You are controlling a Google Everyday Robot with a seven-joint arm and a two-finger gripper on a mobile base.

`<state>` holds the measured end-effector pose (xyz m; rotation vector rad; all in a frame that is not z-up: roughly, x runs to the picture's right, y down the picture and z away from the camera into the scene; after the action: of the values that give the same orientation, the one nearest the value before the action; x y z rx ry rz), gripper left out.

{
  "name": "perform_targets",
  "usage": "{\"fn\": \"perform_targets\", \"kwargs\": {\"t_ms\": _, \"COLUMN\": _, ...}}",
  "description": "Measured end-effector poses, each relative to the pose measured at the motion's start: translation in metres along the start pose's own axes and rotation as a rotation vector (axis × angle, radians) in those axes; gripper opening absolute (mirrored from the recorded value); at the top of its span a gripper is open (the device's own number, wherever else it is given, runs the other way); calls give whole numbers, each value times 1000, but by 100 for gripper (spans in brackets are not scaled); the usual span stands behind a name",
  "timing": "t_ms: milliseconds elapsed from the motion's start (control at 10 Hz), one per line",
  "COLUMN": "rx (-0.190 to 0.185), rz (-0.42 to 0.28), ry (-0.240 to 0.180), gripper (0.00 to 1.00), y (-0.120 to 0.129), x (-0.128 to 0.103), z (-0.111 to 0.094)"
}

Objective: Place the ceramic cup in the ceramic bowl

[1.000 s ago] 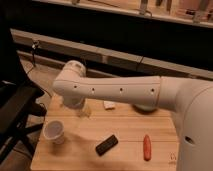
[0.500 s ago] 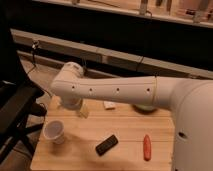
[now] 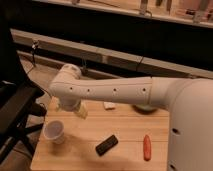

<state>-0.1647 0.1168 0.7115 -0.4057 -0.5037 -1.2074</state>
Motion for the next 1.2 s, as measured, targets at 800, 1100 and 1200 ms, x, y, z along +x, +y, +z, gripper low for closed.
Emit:
{"fn": "perform_targets", "kwargs": {"t_ms": 800, "rx": -48, "rz": -39, "ry": -65, "gripper": 80, "y": 2, "x": -19, "z": 24}}
{"fn": "perform_targets", "kwargs": {"t_ms": 1100, "rx": -71, "rz": -54, "ry": -68, "gripper": 80, "y": 4, "x": -27, "z": 29}}
{"fn": "perform_targets", "kwargs": {"t_ms": 1200, "rx": -74, "rz": -56, "ry": -67, "gripper": 80, "y": 4, "x": -30, "z": 29}}
